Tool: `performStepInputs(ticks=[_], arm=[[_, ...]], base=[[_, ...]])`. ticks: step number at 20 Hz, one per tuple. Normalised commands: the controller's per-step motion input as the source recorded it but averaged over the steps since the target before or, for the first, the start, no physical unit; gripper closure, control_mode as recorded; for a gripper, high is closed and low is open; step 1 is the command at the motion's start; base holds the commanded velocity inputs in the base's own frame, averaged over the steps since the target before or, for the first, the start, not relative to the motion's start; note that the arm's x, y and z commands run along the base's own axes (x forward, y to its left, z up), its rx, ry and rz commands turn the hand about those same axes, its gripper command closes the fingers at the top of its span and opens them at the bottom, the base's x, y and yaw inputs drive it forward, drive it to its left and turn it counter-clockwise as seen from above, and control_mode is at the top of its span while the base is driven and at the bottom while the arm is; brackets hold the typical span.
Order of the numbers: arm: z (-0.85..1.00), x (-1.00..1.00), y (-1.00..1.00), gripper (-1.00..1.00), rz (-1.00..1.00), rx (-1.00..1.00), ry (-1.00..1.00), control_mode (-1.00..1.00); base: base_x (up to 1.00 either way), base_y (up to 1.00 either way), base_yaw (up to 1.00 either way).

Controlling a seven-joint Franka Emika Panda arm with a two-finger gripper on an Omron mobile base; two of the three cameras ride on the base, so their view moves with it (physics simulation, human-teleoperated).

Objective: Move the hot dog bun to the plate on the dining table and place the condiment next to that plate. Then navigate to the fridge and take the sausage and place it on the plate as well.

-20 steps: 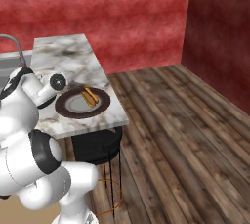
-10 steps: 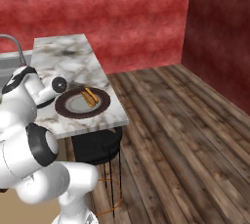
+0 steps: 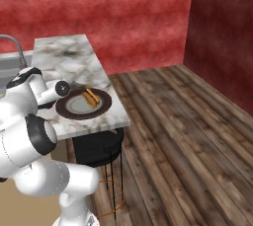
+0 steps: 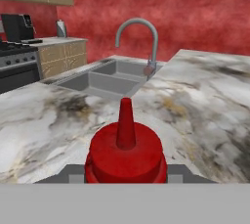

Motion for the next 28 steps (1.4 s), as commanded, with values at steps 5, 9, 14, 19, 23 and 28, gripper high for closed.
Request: performStepInputs(ticks=[5, 9, 14, 19, 23, 28], arm=[[-0.26, 0.16, 0.14, 1.00, 0.01, 0.00, 0.00, -1.00], [-0.29, 0.17, 0.15, 1.00, 0.01, 0.00, 0.00, -1.00], [-0.31, 0.20, 0.09, 1.00, 0.00, -0.01, 0.00, -1.00], [-0.39, 0.03, 0.05, 1.00, 0.00, -0.05, 0.00, -1.00], [-0.35, 0.00, 0.01, -1.00, 0.00, -0.06, -0.01, -1.00], [-0.08, 0.00, 0.00, -1.00, 0.00, -0.01, -0.04, -1.00]], base=[[0.00, 0.00, 0.00], [0.00, 0.00, 0.00], [0.00, 0.00, 0.00], [0.00, 0.00, 0.00], [0.00, 0.00, 0.00], [0.00, 0.00, 0.00]])
